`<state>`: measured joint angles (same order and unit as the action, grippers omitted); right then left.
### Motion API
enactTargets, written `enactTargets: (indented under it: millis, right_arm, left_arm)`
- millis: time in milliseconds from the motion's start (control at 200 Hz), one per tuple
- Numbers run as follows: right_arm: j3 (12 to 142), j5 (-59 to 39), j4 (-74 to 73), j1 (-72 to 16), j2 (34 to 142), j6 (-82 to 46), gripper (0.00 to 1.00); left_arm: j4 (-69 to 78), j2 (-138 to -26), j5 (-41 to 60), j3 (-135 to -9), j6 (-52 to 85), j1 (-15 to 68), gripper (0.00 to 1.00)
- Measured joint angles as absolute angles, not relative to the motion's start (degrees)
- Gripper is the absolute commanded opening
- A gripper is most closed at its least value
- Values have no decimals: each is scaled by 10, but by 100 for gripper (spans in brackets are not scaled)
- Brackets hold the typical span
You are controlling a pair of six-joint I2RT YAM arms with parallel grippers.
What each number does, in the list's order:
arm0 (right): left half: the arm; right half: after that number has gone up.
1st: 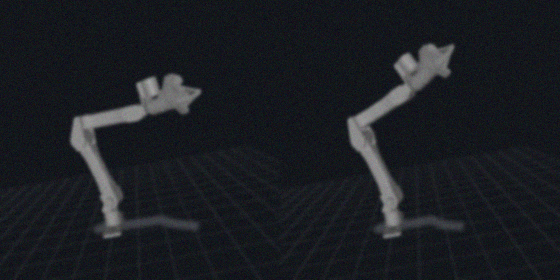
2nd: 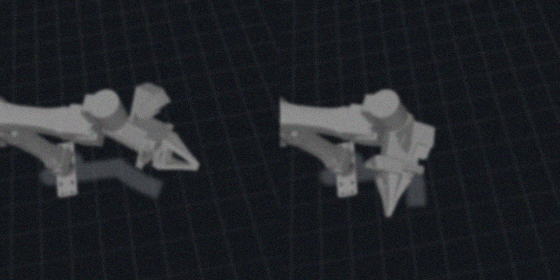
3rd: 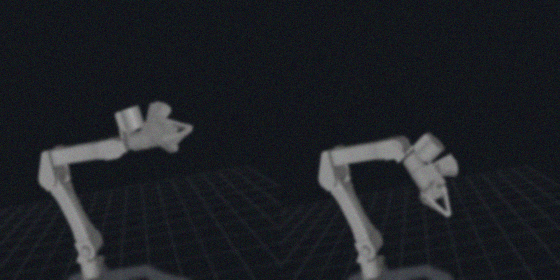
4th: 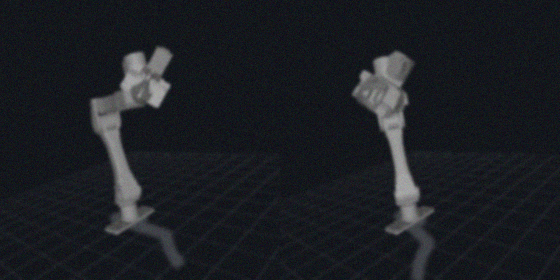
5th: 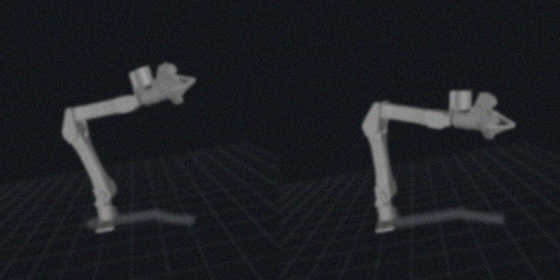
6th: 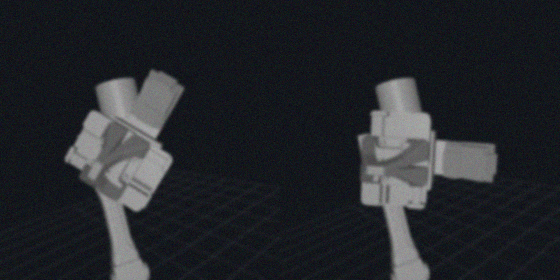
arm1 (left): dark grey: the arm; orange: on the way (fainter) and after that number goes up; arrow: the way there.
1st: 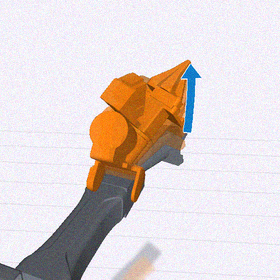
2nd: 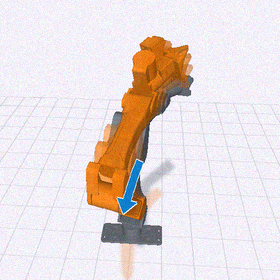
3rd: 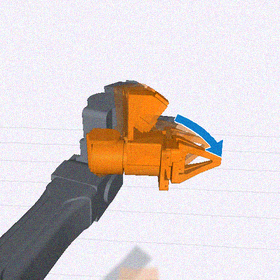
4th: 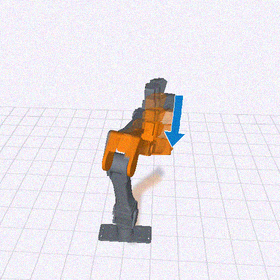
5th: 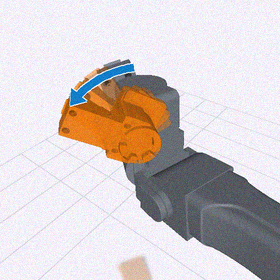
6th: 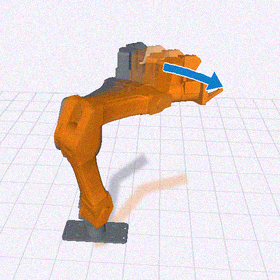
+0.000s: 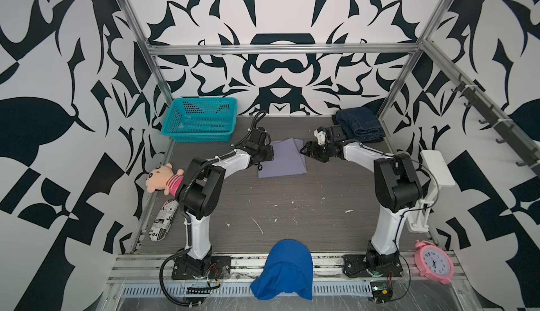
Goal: Fold and stack the skirts
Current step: 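Grasp the folded skirt's edge with the right gripper and lift it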
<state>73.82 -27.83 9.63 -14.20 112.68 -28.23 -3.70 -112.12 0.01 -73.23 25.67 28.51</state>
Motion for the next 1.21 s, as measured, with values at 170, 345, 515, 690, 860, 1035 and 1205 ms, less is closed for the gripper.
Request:
enactTargets:
  millis: [170, 345, 515, 690, 860, 1035, 1205]
  right_arm:
    - [744, -309, 86, -142, 1162, -282, 75]
    - [751, -354, 49, -142, 1185, -295, 76]
    - [753, -392, -1, -142, 1205, -322, 70]
    - [754, -408, -41, -145, 1223, -353, 61]
    - [757, -412, -71, -155, 1236, -376, 55]
    - [757, -407, -76, -168, 1238, -388, 53]
    - [770, -381, -57, -181, 1233, -369, 74]
  left_arm:
    - [-32, -1146, -3, -730, 256, 285, 22]
    - [-12, -1152, -7, -730, 254, 285, 21]
    - [2, -1159, -14, -725, 254, 285, 21]
    - [7, -1160, -18, -717, 253, 285, 20]
    - [13, -1160, -20, -717, 250, 285, 20]
    - [16, -1160, -26, -715, 244, 285, 20]
    - [20, -1160, -27, -707, 242, 285, 20]
